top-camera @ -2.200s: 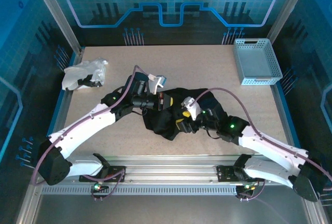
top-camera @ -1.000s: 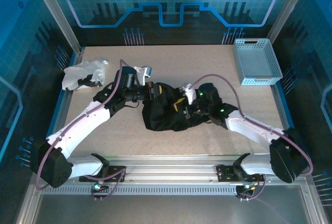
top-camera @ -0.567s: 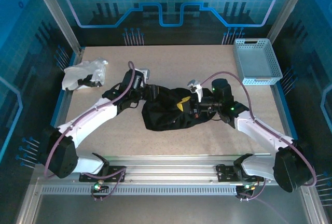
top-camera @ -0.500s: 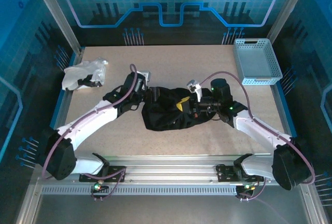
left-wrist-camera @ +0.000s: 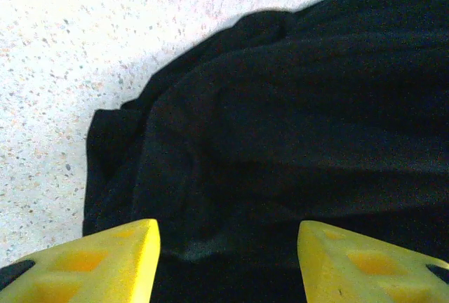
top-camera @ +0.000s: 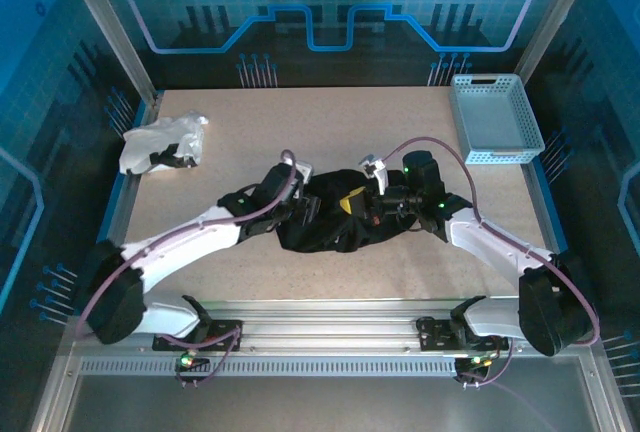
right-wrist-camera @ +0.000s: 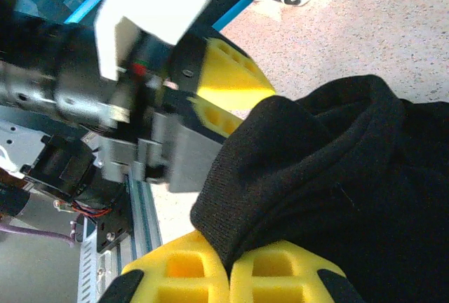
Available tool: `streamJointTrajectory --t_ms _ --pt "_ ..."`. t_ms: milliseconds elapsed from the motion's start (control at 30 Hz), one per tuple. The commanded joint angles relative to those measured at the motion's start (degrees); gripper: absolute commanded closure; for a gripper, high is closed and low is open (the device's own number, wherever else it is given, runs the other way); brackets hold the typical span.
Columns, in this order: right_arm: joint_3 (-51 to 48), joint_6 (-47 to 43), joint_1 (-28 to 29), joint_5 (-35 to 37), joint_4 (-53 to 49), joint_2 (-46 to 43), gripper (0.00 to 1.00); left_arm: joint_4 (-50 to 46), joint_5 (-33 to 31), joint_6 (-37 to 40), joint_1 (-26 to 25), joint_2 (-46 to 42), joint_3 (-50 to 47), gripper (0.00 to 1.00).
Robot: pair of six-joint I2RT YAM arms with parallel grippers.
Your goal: Fold the inside-out t-shirt
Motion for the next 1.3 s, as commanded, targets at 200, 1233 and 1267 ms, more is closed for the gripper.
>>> streamJointTrajectory --t_ms 200,1233,1267 --pt "-1.8 0.0 -2.6 3.0 -1.4 -6.1 1.00 1.6 3.9 1.2 0.2 8.7 7.4 1.00" --pt "-5.5 -6.9 3.5 31.8 -12.9 -20.1 0.50 39.1 48.7 -17.0 12.7 -19.5 -11.3 1.00" --pt "-5.2 -7.6 4.0 30.9 -12.7 -20.1 0.48 39.0 48.7 -16.9 12.7 -19.4 -11.3 1.00"
